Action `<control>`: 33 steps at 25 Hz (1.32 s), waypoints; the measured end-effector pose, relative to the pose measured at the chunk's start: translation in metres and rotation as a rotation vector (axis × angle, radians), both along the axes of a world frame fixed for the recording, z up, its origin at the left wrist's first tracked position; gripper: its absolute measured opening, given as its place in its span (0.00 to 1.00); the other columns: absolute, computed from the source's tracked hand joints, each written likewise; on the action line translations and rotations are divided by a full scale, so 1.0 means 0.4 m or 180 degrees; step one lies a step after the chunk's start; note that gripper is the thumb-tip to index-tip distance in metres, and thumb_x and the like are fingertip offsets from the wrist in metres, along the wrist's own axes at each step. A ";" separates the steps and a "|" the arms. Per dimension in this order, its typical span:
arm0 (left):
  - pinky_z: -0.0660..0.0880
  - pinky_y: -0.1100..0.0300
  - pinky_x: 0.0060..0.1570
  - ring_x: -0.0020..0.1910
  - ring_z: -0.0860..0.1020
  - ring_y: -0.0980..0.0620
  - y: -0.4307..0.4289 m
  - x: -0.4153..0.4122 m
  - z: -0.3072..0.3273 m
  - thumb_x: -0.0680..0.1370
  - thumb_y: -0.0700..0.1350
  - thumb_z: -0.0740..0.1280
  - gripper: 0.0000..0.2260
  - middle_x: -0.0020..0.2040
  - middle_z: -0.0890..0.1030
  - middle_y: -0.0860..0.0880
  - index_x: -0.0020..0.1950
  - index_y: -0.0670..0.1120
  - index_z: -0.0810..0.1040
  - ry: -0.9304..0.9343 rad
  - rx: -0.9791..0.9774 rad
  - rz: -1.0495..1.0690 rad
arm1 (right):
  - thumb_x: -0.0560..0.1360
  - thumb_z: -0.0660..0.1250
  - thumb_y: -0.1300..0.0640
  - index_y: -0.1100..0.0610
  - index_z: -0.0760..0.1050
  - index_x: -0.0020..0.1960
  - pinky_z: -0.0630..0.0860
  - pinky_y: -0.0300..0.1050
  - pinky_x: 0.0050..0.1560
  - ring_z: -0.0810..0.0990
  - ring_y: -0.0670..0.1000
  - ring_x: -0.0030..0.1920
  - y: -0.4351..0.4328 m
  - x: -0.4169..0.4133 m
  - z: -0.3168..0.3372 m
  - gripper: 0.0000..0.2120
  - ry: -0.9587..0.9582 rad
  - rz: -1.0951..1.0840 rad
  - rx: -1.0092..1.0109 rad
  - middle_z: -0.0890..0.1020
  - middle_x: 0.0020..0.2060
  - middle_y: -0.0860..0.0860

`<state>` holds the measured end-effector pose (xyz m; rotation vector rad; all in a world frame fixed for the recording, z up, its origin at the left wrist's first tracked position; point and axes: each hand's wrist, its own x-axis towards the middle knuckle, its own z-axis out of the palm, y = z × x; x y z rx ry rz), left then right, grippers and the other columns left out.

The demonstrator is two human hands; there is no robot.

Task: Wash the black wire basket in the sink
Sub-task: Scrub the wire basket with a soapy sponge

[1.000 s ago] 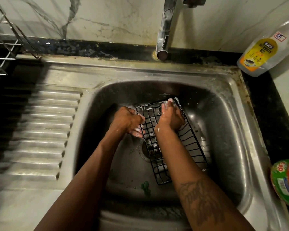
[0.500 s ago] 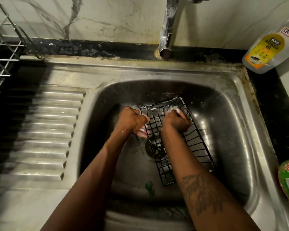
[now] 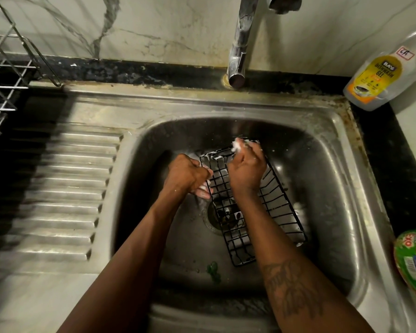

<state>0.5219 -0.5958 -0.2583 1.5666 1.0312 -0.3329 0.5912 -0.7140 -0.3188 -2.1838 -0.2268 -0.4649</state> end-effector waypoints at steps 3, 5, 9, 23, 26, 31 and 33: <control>0.83 0.51 0.45 0.35 0.86 0.47 0.013 -0.004 -0.004 0.72 0.43 0.72 0.09 0.34 0.85 0.45 0.49 0.40 0.82 0.0044 0.0228 -0.0163 | 0.80 0.62 0.66 0.64 0.81 0.58 0.70 0.31 0.46 0.78 0.37 0.45 0.052 -0.062 0.029 0.11 0.0229 0.0950 -0.0420 0.80 0.46 0.48; 0.83 0.55 0.42 0.35 0.86 0.48 0.018 -0.006 -0.006 0.72 0.43 0.72 0.08 0.35 0.86 0.46 0.48 0.42 0.83 0.0040 0.0331 -0.0154 | 0.79 0.62 0.65 0.62 0.81 0.61 0.72 0.35 0.49 0.79 0.47 0.50 0.068 -0.074 0.016 0.14 0.0000 0.1241 -0.0806 0.80 0.53 0.55; 0.83 0.42 0.36 0.32 0.84 0.39 0.009 -0.005 -0.005 0.73 0.39 0.75 0.05 0.33 0.84 0.42 0.39 0.40 0.81 -0.0097 0.0203 0.0106 | 0.77 0.66 0.67 0.59 0.78 0.65 0.74 0.28 0.47 0.75 0.47 0.52 -0.005 0.000 0.062 0.17 0.0792 0.0135 -0.0422 0.75 0.62 0.55; 0.82 0.57 0.29 0.27 0.83 0.53 -0.021 -0.039 0.001 0.78 0.45 0.72 0.08 0.35 0.84 0.44 0.42 0.41 0.82 -0.0726 0.1002 0.0096 | 0.72 0.73 0.62 0.56 0.82 0.59 0.77 0.45 0.55 0.81 0.57 0.56 -0.062 0.056 0.178 0.15 0.1108 0.0212 -0.1436 0.83 0.55 0.57; 0.79 0.65 0.27 0.25 0.81 0.59 -0.023 -0.041 0.007 0.78 0.47 0.71 0.11 0.31 0.82 0.49 0.38 0.43 0.82 -0.0838 0.1520 -0.0207 | 0.72 0.71 0.61 0.54 0.83 0.57 0.80 0.49 0.53 0.82 0.58 0.53 -0.100 0.021 0.193 0.14 0.1174 0.0326 -0.1418 0.84 0.52 0.57; 0.77 0.66 0.30 0.29 0.79 0.56 -0.051 -0.049 0.042 0.80 0.51 0.66 0.15 0.30 0.79 0.52 0.36 0.45 0.80 -0.1056 0.2690 -0.0742 | 0.72 0.67 0.65 0.58 0.84 0.52 0.69 0.39 0.45 0.81 0.59 0.50 -0.155 -0.031 0.186 0.12 0.1342 -0.0249 -0.0911 0.84 0.49 0.59; 0.68 0.72 0.25 0.27 0.75 0.60 -0.083 -0.051 0.038 0.81 0.49 0.63 0.16 0.28 0.75 0.56 0.34 0.48 0.77 -0.1380 0.2635 -0.0908 | 0.73 0.67 0.65 0.56 0.85 0.52 0.71 0.38 0.45 0.83 0.58 0.49 -0.161 -0.028 0.182 0.12 0.1604 -0.0258 -0.0858 0.86 0.47 0.57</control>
